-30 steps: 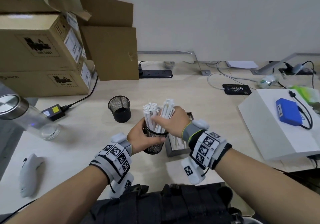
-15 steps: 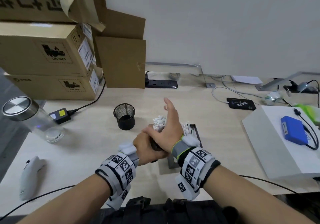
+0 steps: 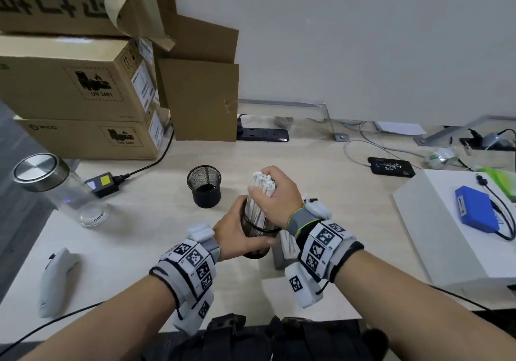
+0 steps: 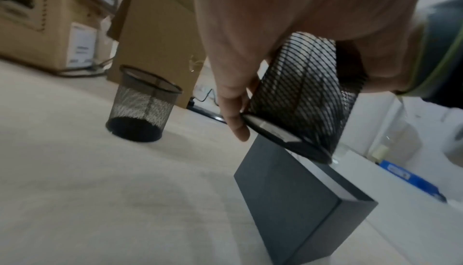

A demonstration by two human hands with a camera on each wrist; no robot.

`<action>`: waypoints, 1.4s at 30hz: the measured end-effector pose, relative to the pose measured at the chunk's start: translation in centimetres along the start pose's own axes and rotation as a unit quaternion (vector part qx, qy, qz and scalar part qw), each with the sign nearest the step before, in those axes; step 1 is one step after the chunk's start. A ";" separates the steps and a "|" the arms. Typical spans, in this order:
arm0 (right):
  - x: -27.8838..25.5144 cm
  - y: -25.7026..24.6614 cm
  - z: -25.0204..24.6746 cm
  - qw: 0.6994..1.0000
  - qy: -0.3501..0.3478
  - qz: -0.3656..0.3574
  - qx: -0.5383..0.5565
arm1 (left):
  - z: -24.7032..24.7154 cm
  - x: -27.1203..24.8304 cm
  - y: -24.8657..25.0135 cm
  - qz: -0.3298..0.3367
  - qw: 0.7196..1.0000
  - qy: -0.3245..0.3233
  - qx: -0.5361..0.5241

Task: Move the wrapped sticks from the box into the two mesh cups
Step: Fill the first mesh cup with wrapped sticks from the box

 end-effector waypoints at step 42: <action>-2.8 12.2 -1.6 0.925 -0.126 0.208 -0.292 | 0.8 0.1 -6.7 -0.096 0.993 0.069 0.000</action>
Point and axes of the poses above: each hand's wrist, its own x-axis towards the middle knuckle, its own z-axis out of the palm, y = z × x, the point moved 6 cm from there along x, towards the middle knuckle, and after that the axes turned 5 degrees about -x, right-handed, at the moved point
